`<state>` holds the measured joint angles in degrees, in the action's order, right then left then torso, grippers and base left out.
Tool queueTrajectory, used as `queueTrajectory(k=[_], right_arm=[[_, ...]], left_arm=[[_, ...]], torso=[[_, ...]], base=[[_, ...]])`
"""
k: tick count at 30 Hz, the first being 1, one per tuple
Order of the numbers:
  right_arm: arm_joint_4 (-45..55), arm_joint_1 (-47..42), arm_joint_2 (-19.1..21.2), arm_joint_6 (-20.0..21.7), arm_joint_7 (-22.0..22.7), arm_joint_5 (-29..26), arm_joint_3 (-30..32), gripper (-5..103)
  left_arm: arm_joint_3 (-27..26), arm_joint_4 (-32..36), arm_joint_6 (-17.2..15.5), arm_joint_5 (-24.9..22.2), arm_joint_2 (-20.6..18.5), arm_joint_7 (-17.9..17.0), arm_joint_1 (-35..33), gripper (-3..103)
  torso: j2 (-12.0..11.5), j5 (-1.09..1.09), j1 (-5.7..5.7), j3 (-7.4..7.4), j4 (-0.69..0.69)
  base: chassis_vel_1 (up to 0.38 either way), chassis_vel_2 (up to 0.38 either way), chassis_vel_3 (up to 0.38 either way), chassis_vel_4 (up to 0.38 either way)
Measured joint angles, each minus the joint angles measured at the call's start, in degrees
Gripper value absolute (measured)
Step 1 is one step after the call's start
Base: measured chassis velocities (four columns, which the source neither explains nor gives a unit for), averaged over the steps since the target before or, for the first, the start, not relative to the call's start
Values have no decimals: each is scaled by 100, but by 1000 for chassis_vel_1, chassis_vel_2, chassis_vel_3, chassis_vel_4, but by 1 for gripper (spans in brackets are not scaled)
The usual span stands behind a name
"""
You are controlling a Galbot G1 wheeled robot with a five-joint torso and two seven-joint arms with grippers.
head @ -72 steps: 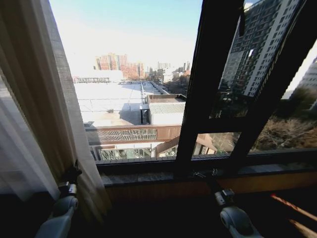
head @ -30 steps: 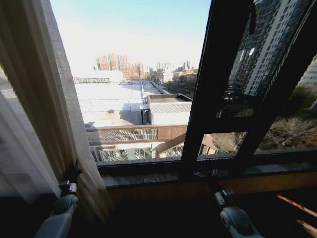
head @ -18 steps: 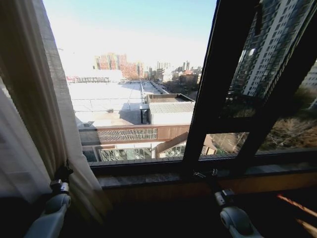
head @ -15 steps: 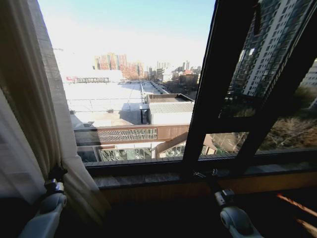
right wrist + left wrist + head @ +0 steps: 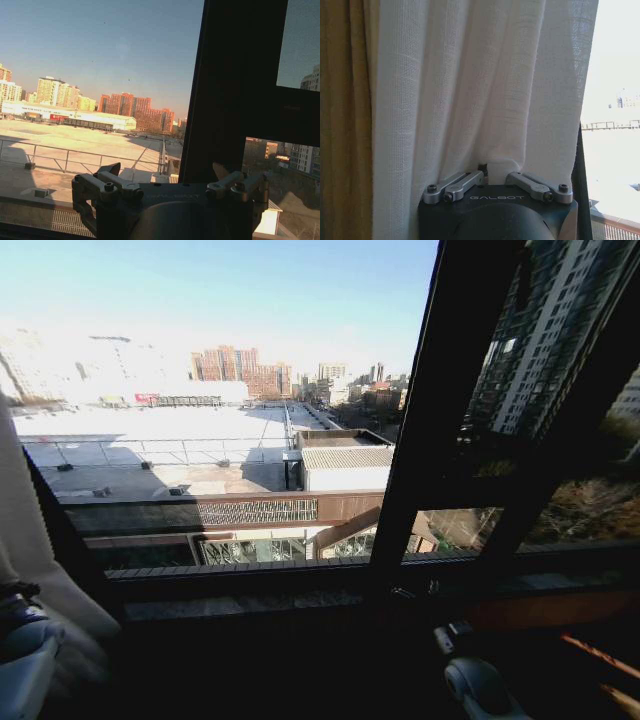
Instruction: Open the curtains by pulling them apart, changing their state from closed to fully open.
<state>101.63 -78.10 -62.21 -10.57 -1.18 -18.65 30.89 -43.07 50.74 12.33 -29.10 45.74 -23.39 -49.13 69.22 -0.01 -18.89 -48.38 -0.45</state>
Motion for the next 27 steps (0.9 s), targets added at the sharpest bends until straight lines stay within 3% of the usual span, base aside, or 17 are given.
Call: queueTrajectory(k=[13,18,23,24,27], right_arm=[[0,0,0,0,0,0,0,100],[0,0,0,0,0,0,0,100],[0,0,0,0,0,0,0,100],[0,0,0,0,0,0,0,100],[0,0,0,0,0,0,0,100]], left_arm=[[-22,108,102,235,197,-35,-146,0],[-180,923,201,342,431,280,-649,-3],[-80,2314,80,425,979,916,-1092,19],[-80,2314,80,425,979,916,-1092,19],[-62,3035,47,363,1280,1305,-1471,35]], torso=[[0,1,0,0,0],[0,1,0,0,0],[0,2,0,1,-2],[0,2,0,1,-2],[0,3,0,0,-4]], base=[[0,0,0,0],[0,0,0,0],[0,0,0,0],[0,0,0,0],[0,0,0,0]])
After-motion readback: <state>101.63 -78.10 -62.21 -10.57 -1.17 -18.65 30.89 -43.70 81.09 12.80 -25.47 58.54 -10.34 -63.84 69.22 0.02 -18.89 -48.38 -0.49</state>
